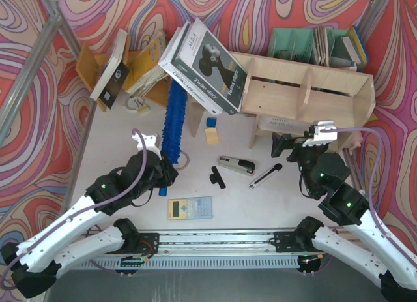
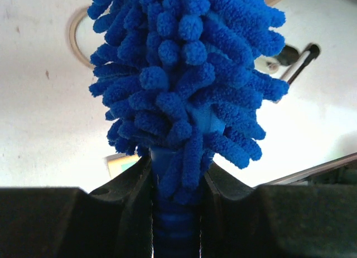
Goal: Dust the bookshelf with a duster
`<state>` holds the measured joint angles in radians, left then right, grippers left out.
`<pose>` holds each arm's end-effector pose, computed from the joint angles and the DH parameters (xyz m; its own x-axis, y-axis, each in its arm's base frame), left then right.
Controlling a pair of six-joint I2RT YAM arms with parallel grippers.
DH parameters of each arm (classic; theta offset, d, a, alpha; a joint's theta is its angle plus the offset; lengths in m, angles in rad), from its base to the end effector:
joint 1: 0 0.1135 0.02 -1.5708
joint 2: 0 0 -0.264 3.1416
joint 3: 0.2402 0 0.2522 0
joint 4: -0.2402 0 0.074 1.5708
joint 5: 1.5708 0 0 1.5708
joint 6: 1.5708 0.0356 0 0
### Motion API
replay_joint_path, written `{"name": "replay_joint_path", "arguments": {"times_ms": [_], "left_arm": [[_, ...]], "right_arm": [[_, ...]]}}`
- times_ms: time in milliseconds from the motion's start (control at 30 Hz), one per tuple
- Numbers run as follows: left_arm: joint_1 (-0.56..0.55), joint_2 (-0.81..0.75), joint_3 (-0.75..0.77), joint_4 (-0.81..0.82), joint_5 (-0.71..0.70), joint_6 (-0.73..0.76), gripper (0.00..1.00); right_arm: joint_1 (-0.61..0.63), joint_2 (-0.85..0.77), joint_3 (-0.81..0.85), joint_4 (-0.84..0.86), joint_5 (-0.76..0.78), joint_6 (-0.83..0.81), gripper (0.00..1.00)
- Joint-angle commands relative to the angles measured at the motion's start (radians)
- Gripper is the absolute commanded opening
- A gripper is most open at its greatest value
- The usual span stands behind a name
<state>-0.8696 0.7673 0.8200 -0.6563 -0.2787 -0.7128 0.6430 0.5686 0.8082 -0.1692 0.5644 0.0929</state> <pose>0.1111 -0.1163 0.3082 -0.6619 -0.1907 -0.7250 0.2057 0.8838 -0.4203 0.1115 0.0598 0.3794 0.0487 0.1344 -0.9897 -0.0845 0.9879 0.1300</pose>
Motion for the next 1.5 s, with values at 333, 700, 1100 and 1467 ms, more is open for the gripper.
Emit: {"name": "replay_joint_path", "arguments": {"times_ms": [333,700,1100,1467], "left_arm": [[-0.002,-0.074,0.183,-0.105,-0.173,0.12,0.0],[-0.001,-0.084,0.284,-0.187,-0.371,0.106,0.0],[-0.001,-0.116,0.563,-0.17,-0.388,0.249,0.0],[-0.001,0.16,0.786,-0.116,-0.045,0.193,0.0]], "right_arm": [[0.001,-0.001,-0.006,0.031,0.012,-0.017,0.99],[0.002,-0.021,-0.005,0.031,0.012,-0.012,0.99],[0.001,-0.046,0.005,0.03,0.009,0.019,0.99],[0.002,0.025,0.2,-0.101,0.037,0.117,0.99]]}}
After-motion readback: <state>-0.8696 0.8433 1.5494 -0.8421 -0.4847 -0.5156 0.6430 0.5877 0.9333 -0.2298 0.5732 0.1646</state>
